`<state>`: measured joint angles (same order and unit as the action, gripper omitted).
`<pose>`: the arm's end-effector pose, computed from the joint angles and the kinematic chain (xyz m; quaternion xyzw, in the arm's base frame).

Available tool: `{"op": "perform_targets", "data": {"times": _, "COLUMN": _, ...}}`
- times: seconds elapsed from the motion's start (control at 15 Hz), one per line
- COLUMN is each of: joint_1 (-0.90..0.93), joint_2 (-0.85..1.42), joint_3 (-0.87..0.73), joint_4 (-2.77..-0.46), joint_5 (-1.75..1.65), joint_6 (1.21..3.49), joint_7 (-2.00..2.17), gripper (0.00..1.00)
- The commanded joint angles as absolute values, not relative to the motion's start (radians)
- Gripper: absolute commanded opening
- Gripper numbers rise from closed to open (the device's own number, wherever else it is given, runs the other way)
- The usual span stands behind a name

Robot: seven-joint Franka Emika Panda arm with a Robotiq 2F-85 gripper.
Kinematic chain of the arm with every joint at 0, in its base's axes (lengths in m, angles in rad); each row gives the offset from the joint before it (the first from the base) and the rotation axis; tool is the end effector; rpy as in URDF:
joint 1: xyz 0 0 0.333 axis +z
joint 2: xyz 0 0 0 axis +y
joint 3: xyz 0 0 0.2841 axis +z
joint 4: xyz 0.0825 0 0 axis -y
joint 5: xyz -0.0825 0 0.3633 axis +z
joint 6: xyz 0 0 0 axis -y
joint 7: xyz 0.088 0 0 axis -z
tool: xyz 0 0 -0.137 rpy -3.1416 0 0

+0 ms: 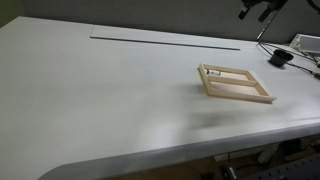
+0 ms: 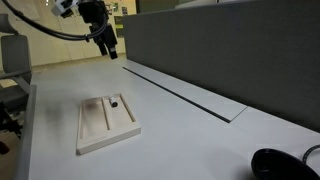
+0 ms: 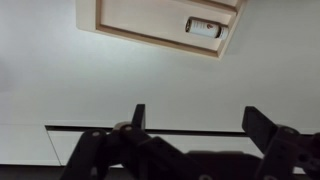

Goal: Take the bottle on the tray and put it on the counter

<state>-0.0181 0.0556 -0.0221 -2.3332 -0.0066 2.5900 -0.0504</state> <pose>0.5199 -0.0209 0.2867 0.9949 0.0078 0.1002 0.0072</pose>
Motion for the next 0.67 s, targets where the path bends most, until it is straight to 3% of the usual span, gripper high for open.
{"op": "perform_targets", "data": {"times": 0.0, "joint_1": -0.030, "joint_2": 0.133, "joint_3": -0.014, "joint_4": -2.352, "joint_5": 0.050, "joint_6": 2.531, "joint_7": -0.169, "gripper": 1.00}}
{"op": "perform_targets", "data": {"times": 0.6, "joint_1": -0.002, "joint_2": 0.242, "joint_3": -0.019, "joint_4": -2.295, "joint_5": -0.074, "joint_6": 2.533, "joint_7": -0.134, "gripper": 1.00}}
